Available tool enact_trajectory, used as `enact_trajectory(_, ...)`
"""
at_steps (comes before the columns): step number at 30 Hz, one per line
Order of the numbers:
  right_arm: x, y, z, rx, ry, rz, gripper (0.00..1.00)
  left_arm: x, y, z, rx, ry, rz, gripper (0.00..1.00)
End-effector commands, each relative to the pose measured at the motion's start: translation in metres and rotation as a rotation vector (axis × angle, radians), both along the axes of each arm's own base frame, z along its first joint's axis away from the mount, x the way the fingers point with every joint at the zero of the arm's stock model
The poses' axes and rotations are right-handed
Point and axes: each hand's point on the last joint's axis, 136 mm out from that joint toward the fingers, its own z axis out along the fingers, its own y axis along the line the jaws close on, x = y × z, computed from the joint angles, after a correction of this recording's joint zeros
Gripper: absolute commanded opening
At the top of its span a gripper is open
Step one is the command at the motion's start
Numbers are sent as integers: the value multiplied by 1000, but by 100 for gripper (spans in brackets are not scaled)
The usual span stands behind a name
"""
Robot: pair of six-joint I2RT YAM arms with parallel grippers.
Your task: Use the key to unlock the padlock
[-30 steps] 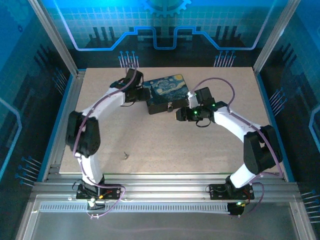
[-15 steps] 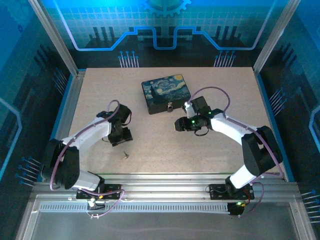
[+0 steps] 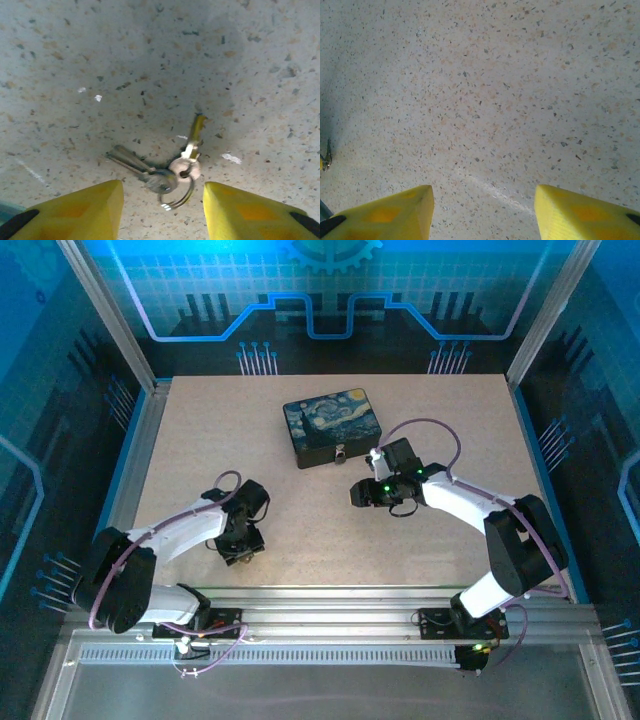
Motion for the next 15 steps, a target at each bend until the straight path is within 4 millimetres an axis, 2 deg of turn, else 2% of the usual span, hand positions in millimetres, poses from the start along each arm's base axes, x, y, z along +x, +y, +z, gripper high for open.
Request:
enact_trajectory(1, -4, 8, 2, 13, -7, 16, 57, 3, -10, -5, -40, -10, 17, 44)
enact_trajectory(7, -4, 8, 3, 9, -11, 24, 57, 11, -15, -7, -28, -22, -26, 37)
enact_trajectory(15, -4, 6, 2, -1, -14, 19, 57, 22, -45, -8, -68, -33, -100, 31)
